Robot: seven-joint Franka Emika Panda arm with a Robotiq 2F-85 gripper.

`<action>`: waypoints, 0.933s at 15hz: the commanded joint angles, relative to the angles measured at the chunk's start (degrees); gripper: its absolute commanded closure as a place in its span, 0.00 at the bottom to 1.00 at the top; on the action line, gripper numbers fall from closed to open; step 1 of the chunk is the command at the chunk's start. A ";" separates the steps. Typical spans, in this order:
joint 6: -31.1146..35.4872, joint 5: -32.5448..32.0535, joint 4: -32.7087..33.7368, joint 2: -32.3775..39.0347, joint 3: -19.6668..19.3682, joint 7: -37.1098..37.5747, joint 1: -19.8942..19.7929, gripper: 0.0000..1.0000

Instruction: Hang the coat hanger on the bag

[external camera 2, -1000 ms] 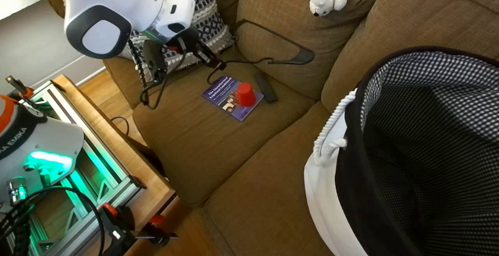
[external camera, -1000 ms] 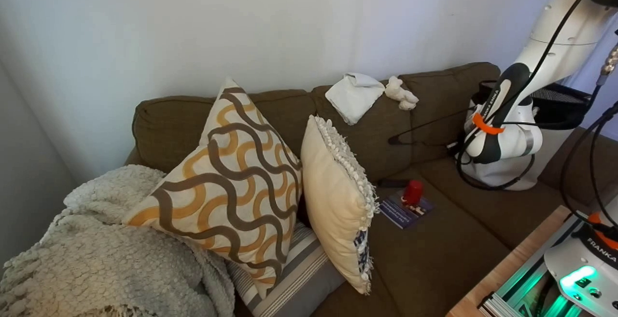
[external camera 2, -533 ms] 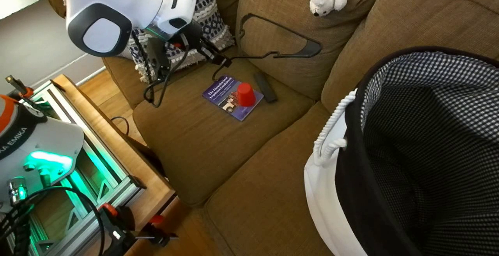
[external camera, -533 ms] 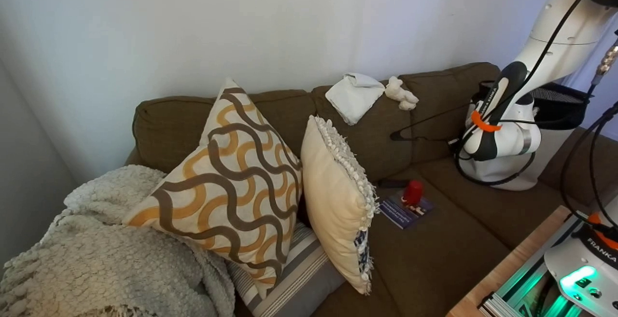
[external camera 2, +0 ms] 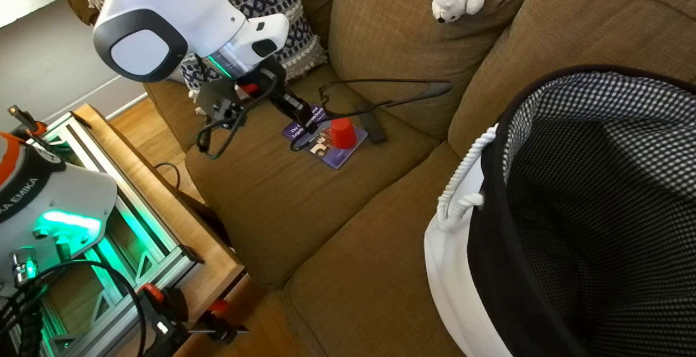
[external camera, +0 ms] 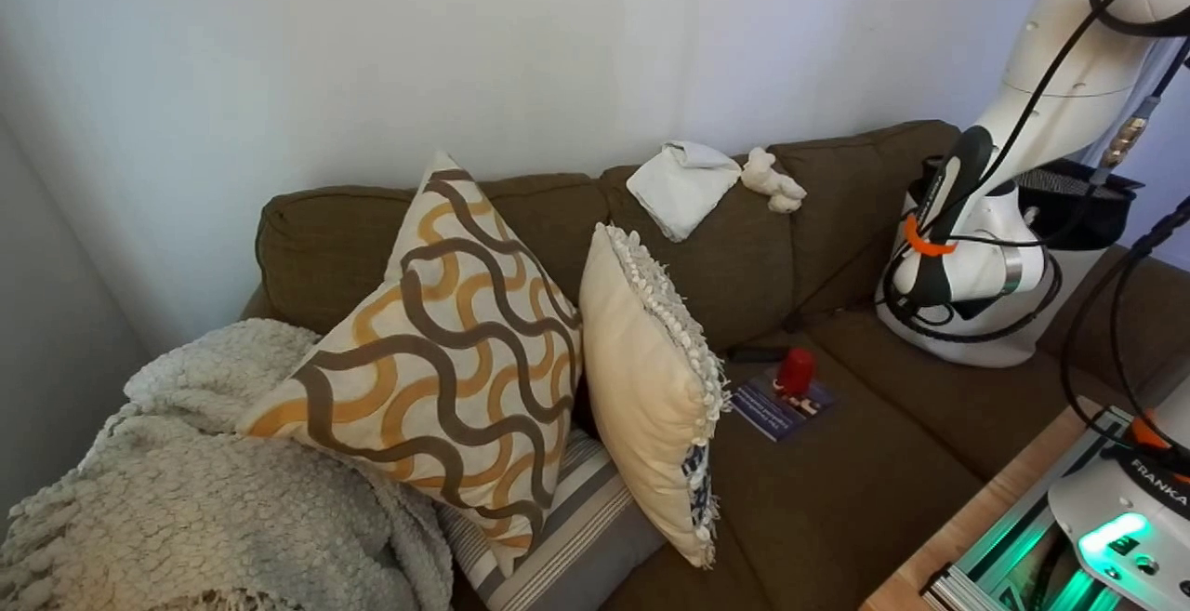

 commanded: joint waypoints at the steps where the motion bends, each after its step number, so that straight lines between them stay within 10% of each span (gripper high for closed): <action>1: -8.15 -4.77 1.85 -1.05 -1.25 -6.48 0.43 0.98; 5: -16.13 -23.78 4.67 -1.91 -1.16 -4.15 -3.32 0.98; 9: -14.17 -28.58 4.95 -0.96 -0.73 1.09 -4.37 0.91; 10: -17.64 -30.25 6.96 3.73 -6.93 1.47 3.01 0.98; 14: -28.61 -45.62 8.71 -1.59 -4.76 -1.78 -2.04 0.98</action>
